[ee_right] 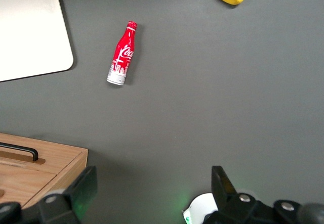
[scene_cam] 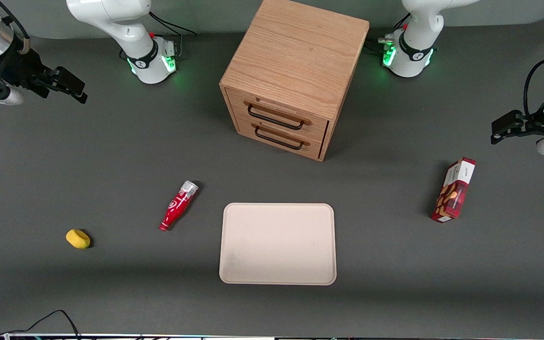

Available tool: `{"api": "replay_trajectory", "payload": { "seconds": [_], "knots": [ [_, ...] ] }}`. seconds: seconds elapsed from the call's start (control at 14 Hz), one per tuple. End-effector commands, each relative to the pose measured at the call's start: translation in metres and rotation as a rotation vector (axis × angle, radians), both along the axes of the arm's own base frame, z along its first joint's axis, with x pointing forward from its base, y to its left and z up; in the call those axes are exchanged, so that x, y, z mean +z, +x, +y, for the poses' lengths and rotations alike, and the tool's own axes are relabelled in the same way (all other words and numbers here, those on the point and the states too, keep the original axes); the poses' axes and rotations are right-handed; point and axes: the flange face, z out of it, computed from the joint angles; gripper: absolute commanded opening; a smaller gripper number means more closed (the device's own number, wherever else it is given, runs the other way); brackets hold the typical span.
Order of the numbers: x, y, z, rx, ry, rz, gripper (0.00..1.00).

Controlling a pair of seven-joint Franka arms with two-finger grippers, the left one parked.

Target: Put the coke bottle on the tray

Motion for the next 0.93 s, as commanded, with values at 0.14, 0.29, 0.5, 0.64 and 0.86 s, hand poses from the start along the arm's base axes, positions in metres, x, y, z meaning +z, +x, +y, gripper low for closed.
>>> {"api": "replay_trajectory", "payload": {
  "seconds": [0.14,0.29,0.5,0.64,0.86],
  "knots": [
    [0.005,0.002,-0.011,0.008,0.031,0.011,1.0],
    [0.005,0.003,-0.019,0.005,0.035,0.011,1.0],
    [0.003,0.003,-0.024,-0.004,0.034,0.023,1.0],
    [0.003,0.003,-0.023,-0.003,0.034,0.024,1.0],
    [0.004,0.002,-0.018,0.008,0.033,0.025,1.0]
  ]
}}
